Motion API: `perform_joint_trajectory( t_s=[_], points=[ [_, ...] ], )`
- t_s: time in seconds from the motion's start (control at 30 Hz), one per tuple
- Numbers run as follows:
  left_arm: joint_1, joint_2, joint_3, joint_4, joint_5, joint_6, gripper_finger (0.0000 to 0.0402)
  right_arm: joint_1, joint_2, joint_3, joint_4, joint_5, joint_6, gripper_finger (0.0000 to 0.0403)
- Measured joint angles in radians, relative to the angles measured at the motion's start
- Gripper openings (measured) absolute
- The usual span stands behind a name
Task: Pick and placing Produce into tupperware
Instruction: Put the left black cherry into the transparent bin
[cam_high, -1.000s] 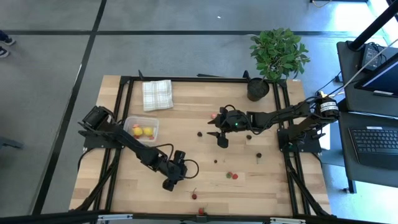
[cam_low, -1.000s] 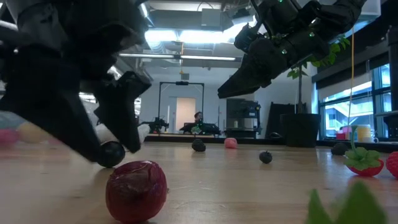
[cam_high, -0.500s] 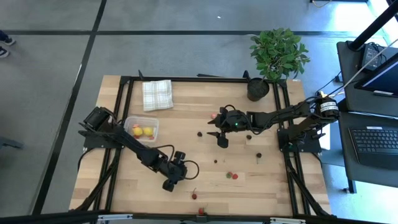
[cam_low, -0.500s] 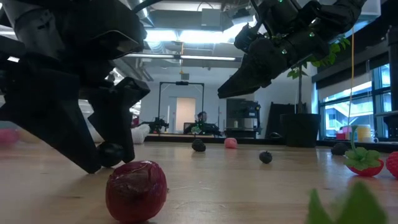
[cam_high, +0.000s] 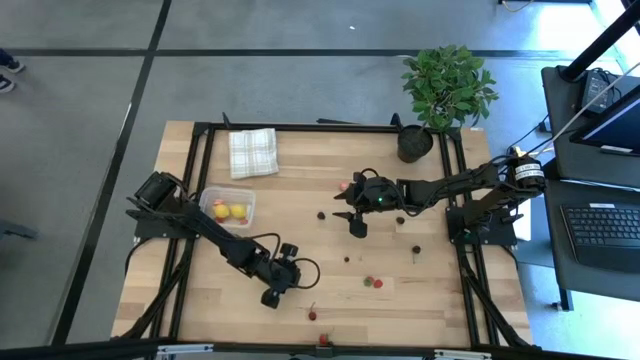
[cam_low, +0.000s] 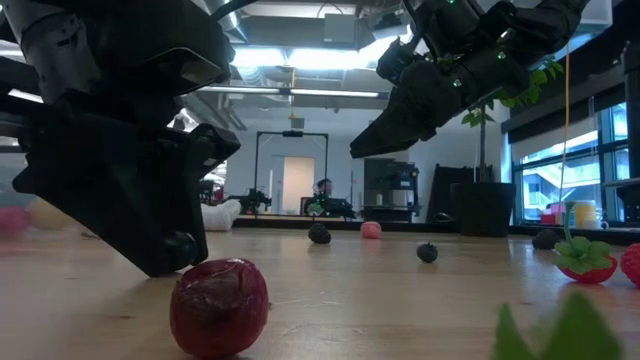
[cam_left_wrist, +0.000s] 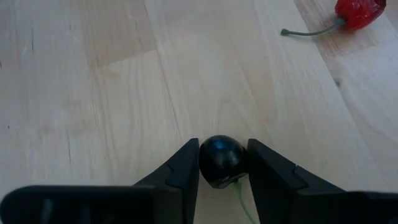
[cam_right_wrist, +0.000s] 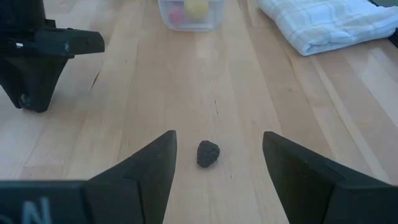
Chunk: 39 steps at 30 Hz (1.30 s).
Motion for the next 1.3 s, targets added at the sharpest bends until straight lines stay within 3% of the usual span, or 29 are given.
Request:
perform_joint_trajectory(
  t_s=[0.3, 0.7, 0.93, 1.1, 1.3],
  points=[
    [0.022, -0.074, -0.003, -0.07, -0.016, -0.056, 0.0111, 0.0, 0.0, 0.0, 0.0, 0.0, 0.0, 0.024],
    [0.108, -0.411, -0.002, -0.582, -0.112, -0.254, 0.0121, 0.0, 0.0, 0.0, 0.001, 0.0, -0.003, 0.024],
    [0.157, -0.593, -0.002, -0.966, -0.212, -0.45, 0.0105, 0.0, 0.0, 0.0, 0.001, 0.0, -0.003, 0.024],
    [0.191, -0.637, -0.002, -1.137, -0.247, -0.549, 0.0116, 0.0, 0.0, 0.0, 0.001, 0.0, -0.003, 0.024],
    [0.239, -0.633, -0.002, -1.228, -0.246, -0.574, 0.0119, 0.0, 0.0, 0.0, 0.001, 0.0, -0.004, 0.024]
  ],
)
